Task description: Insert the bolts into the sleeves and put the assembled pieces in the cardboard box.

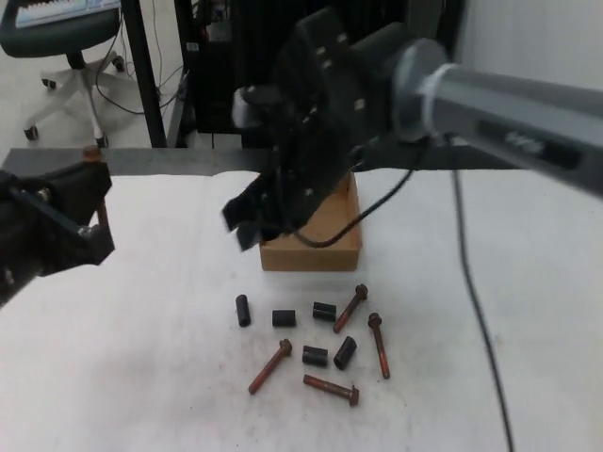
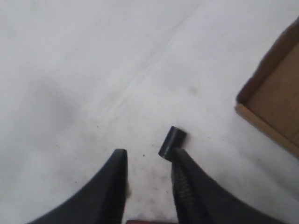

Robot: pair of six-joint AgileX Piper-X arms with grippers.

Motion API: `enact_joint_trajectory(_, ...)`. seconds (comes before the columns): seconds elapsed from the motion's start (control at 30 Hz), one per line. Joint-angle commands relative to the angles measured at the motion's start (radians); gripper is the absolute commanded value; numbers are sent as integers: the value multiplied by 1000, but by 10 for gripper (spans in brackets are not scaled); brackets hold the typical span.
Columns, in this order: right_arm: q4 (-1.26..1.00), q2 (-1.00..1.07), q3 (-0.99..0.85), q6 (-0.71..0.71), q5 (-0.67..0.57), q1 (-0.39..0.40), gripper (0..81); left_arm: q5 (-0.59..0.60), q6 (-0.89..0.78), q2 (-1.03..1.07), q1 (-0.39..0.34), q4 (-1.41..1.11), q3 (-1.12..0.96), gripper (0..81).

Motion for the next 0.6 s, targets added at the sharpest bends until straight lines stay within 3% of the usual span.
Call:
enact_joint_trajectory(0.0,44,74,-67,61,37,47,307,2,10,-36,6,11,-11,3)
enact_joint_trajectory(0.3,179,159,-92,76,246,128,307,-2,79,-92,7,130,-11,3)
enact_joint_trajectory(0.57,177,192,-92,104,249,132,307,-6,120,-129,7,200,-11,3)
